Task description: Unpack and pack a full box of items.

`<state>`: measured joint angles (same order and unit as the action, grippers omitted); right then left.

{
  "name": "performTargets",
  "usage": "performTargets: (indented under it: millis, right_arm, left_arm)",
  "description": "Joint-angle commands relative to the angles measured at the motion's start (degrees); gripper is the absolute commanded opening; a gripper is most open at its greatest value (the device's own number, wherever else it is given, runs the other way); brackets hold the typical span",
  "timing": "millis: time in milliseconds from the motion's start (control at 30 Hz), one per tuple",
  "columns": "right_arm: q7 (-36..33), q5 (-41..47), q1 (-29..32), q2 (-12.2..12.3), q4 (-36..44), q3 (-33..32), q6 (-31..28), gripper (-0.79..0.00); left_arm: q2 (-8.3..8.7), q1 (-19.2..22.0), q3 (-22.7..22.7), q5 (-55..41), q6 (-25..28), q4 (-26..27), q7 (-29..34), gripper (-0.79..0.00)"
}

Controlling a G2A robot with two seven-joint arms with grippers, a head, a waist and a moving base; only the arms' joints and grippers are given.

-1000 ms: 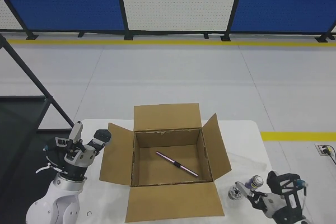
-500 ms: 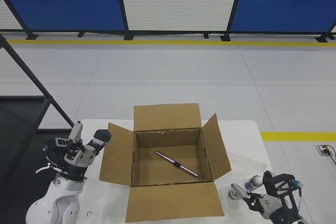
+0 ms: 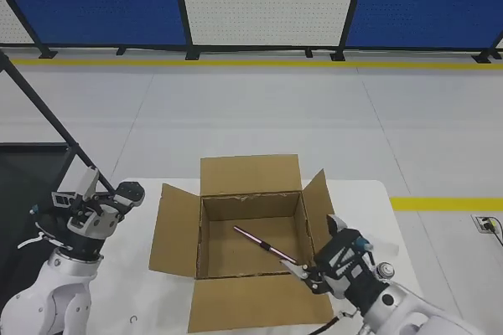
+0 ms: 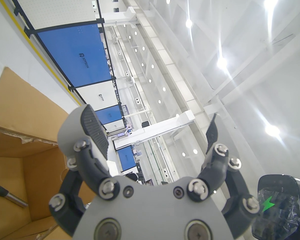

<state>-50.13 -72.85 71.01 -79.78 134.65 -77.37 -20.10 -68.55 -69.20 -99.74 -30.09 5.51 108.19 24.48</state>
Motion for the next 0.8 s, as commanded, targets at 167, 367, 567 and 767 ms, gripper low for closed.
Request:
performTargets:
  millis: [167,367,567,767]
  right_arm:
    - [-10.7,-0.8,-13.1,-0.8,-6.6,10.4,3.2,0.0]
    - [-13.8,-1.7,-22.3,-2.0,-17.0,16.2,8.4,0.0]
    - [-14.5,-2.2,-23.7,-2.2,-18.9,16.9,9.8,0.0]
    - [-14.5,-2.2,-23.7,-2.2,-18.9,16.9,9.8,0.0]
  left_arm:
    - [0.38,-2.6,-2.4,-3.4,-1.0,0.4,4.6,0.0]
    - [0.49,-4.4,-3.5,-6.8,-1.2,0.5,7.1,0.0]
    - [0.49,-4.4,-3.5,-6.8,-1.2,0.5,7.1,0.0]
    - [0.49,-4.4,-3.5,-6.8,-1.2,0.5,7.1,0.0]
